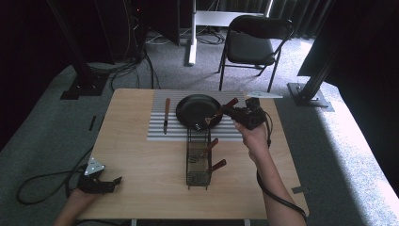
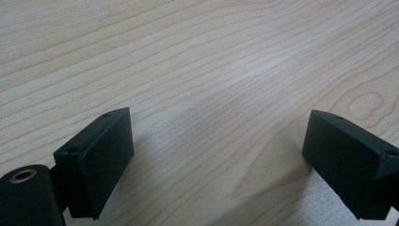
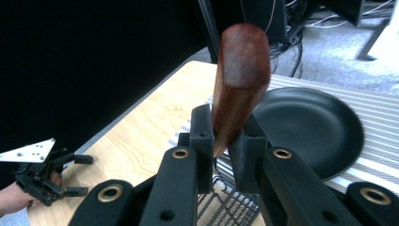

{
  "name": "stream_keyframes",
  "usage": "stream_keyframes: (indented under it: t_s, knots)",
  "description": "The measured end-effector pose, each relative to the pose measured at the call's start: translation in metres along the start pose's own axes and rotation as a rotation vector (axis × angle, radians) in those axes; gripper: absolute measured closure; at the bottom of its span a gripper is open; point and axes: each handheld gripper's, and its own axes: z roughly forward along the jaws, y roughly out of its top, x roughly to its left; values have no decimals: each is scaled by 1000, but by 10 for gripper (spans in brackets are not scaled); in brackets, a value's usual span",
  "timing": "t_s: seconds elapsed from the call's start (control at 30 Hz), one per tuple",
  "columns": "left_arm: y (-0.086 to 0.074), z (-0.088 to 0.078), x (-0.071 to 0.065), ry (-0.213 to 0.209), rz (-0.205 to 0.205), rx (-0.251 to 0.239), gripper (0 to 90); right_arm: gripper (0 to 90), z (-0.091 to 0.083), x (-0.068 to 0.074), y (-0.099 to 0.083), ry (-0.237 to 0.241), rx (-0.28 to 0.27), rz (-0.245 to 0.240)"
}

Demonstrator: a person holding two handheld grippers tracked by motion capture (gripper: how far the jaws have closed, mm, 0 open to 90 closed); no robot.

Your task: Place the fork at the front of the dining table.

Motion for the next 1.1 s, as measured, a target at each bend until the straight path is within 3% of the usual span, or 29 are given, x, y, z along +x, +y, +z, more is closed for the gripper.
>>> stream_keyframes:
  t_s: [0.17, 0.4, 0.47, 0.67, 0.77, 0.83, 1.1]
  knots:
    - [0, 0, 0, 0, 1, 0, 92, 808, -10, -5, 4, -1, -21, 8]
    - [0, 0, 0, 0, 0, 0, 92, 808, -21, -11, 8, -41, -38, 5]
    - [0, 0, 0, 1, 2, 1, 91, 808, -25, -18, 8, -75, -36, 5]
    - [0, 0, 0, 1, 1, 0, 91, 808, -32, -34, 2, -111, -38, 35]
    - [0, 0, 0, 1, -1, 0, 92, 808, -35, -48, -6, -150, -30, 56]
    - [0, 0, 0, 0, -1, 0, 92, 808, -35, -51, -8, -163, -27, 59]
    - [0, 0, 0, 0, -1, 0, 91, 808, -24, -76, -31, -300, 48, 73]
